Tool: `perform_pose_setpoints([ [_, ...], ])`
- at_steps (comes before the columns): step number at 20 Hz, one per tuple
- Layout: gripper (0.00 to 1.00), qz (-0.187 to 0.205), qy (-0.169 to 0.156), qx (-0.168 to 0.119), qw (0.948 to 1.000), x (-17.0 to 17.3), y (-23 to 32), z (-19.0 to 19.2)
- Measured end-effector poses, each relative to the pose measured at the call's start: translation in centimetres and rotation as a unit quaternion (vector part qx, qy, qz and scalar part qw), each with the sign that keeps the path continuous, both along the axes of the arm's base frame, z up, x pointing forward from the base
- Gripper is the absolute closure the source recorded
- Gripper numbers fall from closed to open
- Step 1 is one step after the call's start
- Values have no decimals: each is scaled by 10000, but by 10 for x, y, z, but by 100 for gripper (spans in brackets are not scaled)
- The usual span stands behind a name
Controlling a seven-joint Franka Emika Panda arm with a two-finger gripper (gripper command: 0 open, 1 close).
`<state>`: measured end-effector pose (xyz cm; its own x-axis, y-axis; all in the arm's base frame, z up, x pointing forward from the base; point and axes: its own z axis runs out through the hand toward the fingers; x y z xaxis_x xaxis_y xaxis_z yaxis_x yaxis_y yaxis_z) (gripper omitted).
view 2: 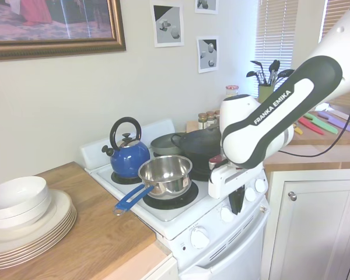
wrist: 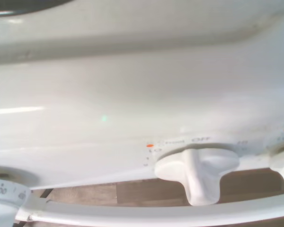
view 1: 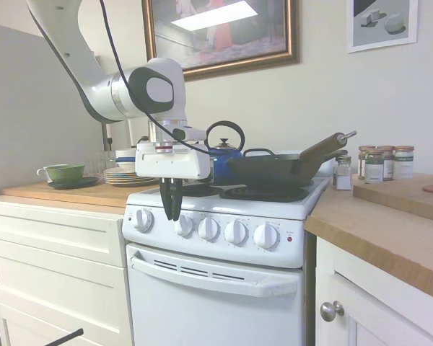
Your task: Turn on the stove on the bottom left
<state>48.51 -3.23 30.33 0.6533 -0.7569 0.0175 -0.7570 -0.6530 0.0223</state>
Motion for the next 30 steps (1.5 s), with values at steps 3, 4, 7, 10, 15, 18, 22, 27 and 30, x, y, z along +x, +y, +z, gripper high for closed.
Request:
perform_pose_setpoints([
  [3, 100, -37, 11, -2, 10000, 0, -4, -2],
  [4, 100, -57, 15, -2, 10000, 0, -6, -3],
  [7, 100, -86, 4, -3, 10000, 0, -9, -4],
  [10, 100, -65, -20, -5, 10000, 4, -7, -5],
  [15, 100, -66, -75, -10, 9999, 10, -8, -5],
  [18, 100, -66, -99, -13, 9999, 16, -8, -4],
  [22, 100, -29, -123, -49, 9999, 23, -10, -11],
  [27, 100, -21, -92, -58, 9999, 24, -10, -16],
  [30, 100, 30, -99, -73, 9999, 25, -7, -15],
])
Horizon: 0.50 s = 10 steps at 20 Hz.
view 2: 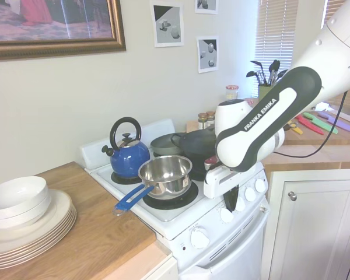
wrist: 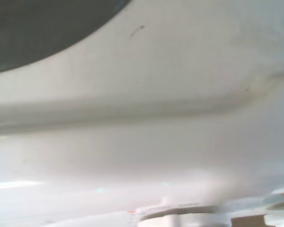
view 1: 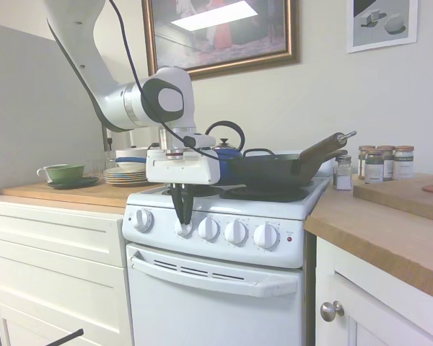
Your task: Turn on the stove on the bottom left
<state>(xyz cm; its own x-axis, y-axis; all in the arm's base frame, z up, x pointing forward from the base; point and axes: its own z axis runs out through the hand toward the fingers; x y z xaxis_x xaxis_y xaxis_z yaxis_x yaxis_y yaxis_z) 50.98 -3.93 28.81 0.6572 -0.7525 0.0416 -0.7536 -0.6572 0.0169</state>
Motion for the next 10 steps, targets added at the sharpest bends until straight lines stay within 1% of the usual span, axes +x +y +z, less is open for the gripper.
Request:
perform_pose_setpoints([
  [10, 100, 121, -58, 2, 9999, 2, 20, 6],
])
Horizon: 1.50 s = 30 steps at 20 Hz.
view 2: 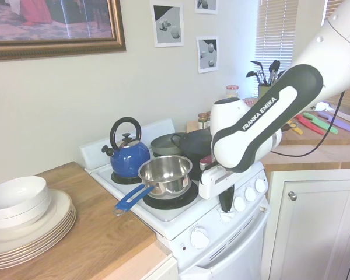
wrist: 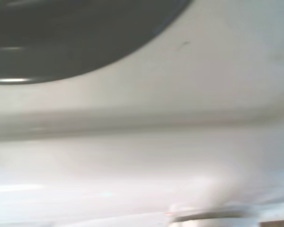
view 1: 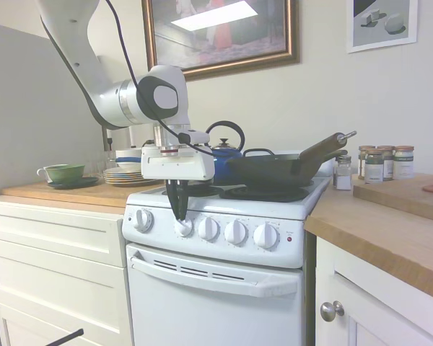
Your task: Turn on the stove on the bottom left
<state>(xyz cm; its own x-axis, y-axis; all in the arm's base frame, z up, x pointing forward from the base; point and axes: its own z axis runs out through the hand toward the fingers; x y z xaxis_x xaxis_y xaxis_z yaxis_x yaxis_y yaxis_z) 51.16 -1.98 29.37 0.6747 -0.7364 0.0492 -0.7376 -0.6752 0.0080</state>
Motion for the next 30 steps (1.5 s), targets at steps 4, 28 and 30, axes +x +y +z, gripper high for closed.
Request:
perform_pose_setpoints([
  [4, 100, -10, 51, 16, 10000, 0, 4, -5],
  [28, 100, -198, 147, -683, 9974, -1, 21, -32],
  [30, 100, -185, 162, -629, 9977, -1, 21, -32],
])
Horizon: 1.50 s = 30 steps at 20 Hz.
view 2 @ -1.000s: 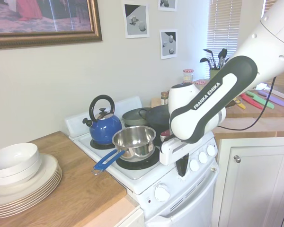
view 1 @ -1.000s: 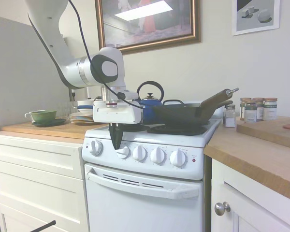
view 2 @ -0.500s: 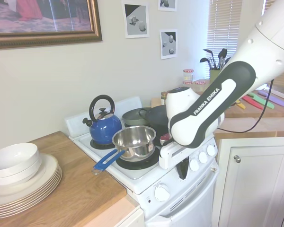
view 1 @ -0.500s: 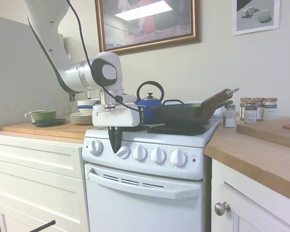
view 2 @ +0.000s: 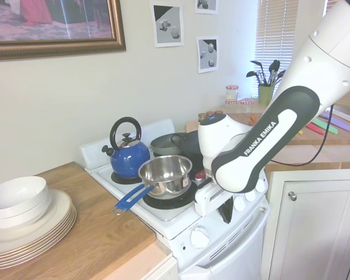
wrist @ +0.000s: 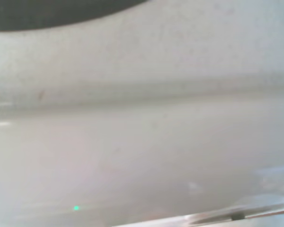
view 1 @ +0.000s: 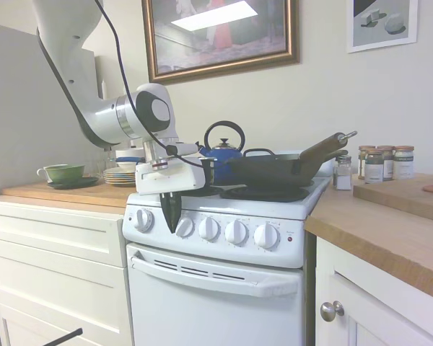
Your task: Turn on the stove on the bottom left
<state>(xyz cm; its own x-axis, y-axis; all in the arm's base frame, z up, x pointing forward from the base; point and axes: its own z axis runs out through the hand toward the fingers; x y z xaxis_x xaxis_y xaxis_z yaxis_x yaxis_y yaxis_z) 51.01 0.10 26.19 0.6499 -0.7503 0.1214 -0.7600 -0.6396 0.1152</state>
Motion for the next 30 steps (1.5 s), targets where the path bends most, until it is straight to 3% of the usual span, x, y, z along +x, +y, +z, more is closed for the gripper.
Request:
perform_pose_setpoints([
  [7, 100, 363, 61, 518, 9980, -10, 10, 9],
  [11, 100, 531, 86, 609, 9967, -30, 28, 15],
  [21, 100, 116, -529, 736, 9958, -64, 15, 50],
  [22, 0, 92, -538, 744, 9957, -66, 17, 49],
  [30, 0, 79, -551, 753, 9956, -69, 25, 48],
])
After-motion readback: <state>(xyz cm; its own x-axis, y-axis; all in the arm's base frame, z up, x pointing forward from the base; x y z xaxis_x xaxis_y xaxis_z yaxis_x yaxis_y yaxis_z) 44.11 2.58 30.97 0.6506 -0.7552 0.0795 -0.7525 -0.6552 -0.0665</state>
